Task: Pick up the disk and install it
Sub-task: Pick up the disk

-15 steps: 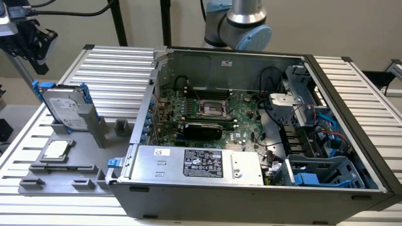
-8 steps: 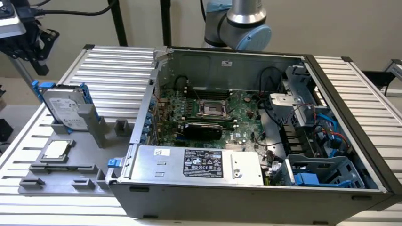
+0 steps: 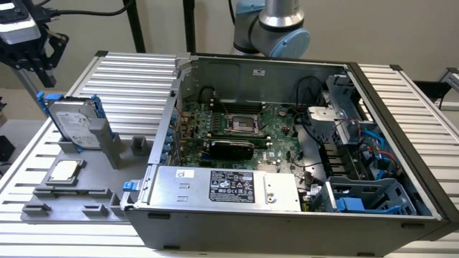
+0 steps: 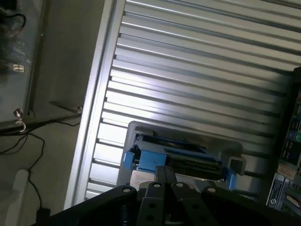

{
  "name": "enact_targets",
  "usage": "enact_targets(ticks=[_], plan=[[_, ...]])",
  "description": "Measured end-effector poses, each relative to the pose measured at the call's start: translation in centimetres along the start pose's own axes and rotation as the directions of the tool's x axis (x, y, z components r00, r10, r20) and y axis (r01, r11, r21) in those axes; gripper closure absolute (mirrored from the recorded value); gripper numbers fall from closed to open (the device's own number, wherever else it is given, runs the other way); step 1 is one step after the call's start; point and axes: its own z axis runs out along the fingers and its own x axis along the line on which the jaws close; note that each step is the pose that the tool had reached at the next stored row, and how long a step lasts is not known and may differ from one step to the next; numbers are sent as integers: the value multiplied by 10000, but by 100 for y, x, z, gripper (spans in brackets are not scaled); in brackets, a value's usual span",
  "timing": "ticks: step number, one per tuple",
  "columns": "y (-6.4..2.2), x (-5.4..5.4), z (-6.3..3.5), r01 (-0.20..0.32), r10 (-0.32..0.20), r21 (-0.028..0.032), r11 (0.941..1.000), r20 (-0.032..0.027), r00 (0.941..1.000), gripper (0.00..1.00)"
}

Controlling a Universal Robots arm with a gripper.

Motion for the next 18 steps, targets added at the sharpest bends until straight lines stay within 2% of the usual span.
enact_targets(ticks=[5, 9, 14, 18], plan=[[0, 0, 19, 904, -904, -3, 9959, 0, 9959, 89], [-1, 0, 27, 1629, -1629, -4, 9866, -3, 9866, 89], [0, 0, 30, 2513, -2513, -7, 9679, -2, 9679, 89], [0, 0, 30, 3213, -3213, -12, 9470, 0, 9470, 89]])
